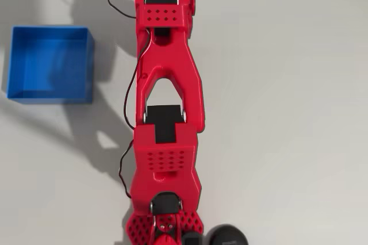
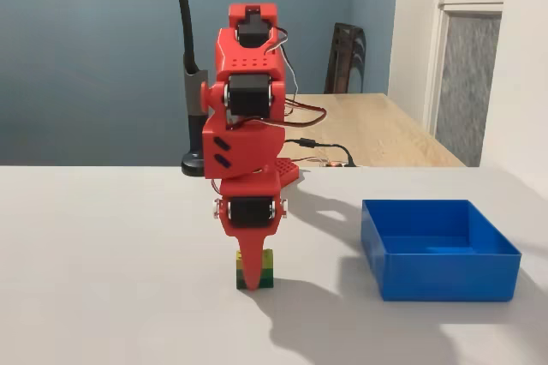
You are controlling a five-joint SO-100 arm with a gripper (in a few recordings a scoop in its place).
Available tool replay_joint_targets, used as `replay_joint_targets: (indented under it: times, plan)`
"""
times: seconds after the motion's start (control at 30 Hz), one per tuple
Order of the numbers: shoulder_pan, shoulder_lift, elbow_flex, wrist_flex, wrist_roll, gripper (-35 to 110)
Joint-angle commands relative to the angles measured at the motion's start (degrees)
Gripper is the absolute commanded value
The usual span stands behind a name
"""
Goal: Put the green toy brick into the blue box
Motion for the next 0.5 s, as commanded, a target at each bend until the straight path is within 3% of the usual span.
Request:
replay_joint_targets:
  times: [0.0, 0.47]
  plan:
    - [-0.4, 1.9, 1.5, 0.4, -0.4, 0]
    - [-1.3, 16.3, 5.2, 2.5, -5.6, 0]
